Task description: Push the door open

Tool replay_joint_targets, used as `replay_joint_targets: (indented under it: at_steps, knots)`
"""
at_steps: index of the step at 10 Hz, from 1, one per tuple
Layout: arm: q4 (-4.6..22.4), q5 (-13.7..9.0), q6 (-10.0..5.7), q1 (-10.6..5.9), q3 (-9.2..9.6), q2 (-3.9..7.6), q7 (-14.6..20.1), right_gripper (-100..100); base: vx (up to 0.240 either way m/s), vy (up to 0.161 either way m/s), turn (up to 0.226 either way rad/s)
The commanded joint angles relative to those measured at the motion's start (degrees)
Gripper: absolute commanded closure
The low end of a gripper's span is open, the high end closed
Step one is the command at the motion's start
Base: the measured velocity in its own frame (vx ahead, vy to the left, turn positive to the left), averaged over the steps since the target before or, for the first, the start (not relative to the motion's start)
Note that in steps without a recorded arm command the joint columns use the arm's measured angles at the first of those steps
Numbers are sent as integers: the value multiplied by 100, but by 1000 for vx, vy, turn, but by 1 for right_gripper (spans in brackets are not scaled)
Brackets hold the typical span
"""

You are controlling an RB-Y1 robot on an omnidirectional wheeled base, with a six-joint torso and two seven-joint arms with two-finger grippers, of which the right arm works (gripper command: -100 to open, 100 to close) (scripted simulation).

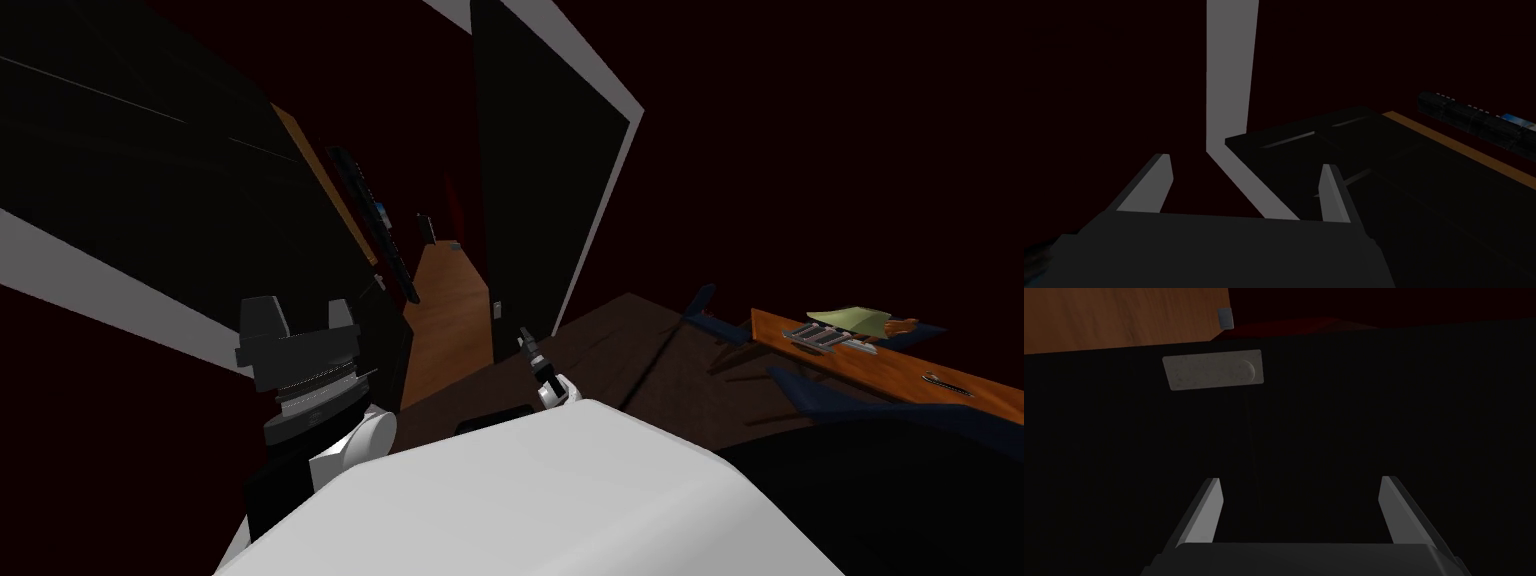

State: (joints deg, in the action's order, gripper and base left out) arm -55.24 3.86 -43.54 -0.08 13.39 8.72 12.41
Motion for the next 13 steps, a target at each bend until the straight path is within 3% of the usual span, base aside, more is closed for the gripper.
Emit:
replay_joint_targets:
  at_steps: [1, 5, 11, 13]
  knots:
    - [166, 19, -40, -63, 19, -3, 12, -100, 84, 44, -35]
    - [745, 83, -164, -292, 88, 20, 78, -100, 138, 57, -55]
    - [1322, 146, -288, -519, 157, 39, 144, -100, 128, 59, -36]
    - [1281, 132, -284, -492, 128, 14, 105, -100, 104, 36, 12]
